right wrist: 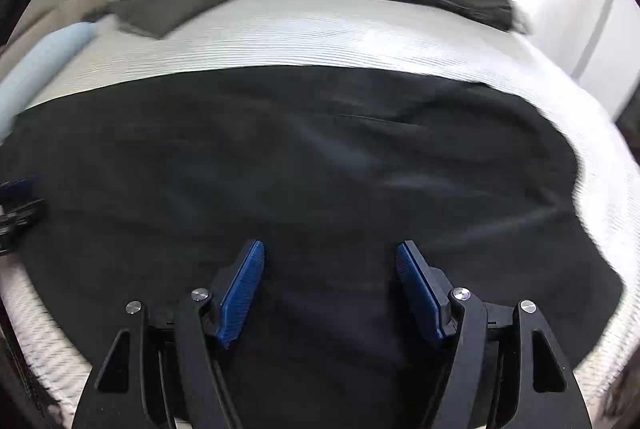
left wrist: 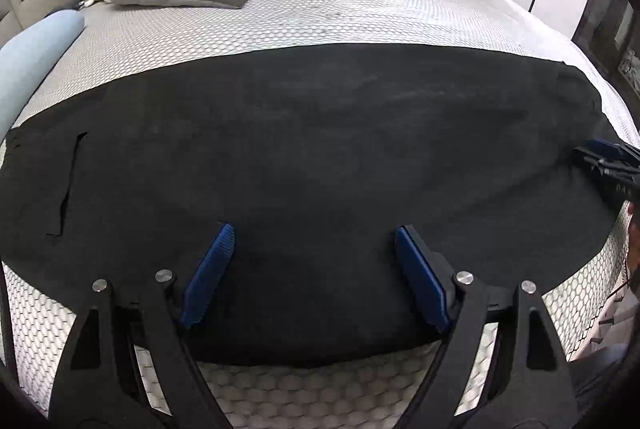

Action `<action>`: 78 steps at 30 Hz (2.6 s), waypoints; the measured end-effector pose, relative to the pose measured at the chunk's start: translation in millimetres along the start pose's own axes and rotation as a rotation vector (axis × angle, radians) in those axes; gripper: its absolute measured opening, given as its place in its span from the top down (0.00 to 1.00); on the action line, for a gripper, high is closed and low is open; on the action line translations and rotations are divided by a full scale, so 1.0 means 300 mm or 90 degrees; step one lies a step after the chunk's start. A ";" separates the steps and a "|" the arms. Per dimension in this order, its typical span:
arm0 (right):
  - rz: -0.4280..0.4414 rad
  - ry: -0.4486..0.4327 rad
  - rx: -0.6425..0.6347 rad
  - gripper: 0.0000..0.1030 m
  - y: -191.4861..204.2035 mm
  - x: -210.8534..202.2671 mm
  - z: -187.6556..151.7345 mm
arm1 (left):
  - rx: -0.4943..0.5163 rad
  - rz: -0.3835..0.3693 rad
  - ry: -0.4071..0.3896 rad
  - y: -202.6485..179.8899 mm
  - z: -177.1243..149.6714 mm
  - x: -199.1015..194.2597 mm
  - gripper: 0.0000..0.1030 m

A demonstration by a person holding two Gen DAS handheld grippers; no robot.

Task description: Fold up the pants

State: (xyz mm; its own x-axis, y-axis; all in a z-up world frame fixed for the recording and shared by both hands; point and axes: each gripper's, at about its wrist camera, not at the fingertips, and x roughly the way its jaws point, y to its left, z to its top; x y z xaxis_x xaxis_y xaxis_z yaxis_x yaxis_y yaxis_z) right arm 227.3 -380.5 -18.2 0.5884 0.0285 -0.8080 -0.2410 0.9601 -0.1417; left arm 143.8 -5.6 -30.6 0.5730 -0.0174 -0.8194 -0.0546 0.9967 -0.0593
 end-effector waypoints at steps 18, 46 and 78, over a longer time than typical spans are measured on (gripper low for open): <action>0.058 0.031 -0.048 0.29 0.127 0.055 0.152 | 0.033 0.017 0.037 0.046 0.198 0.059 0.22; -0.026 0.031 -0.161 0.26 0.313 0.221 0.347 | -0.065 0.057 0.102 0.178 0.383 0.215 0.21; 0.239 -0.140 0.675 0.51 -0.561 -0.057 -0.413 | -0.022 -0.143 0.025 -0.113 0.051 -0.091 0.21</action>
State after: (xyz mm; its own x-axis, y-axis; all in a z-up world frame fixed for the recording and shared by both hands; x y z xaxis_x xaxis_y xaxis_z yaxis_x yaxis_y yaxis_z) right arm 162.0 -577.1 -51.4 0.7642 0.3110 -0.5651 0.2801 0.6291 0.7251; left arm 142.4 -37.8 2.6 0.5423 -0.2415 -0.8048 0.0425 0.9645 -0.2607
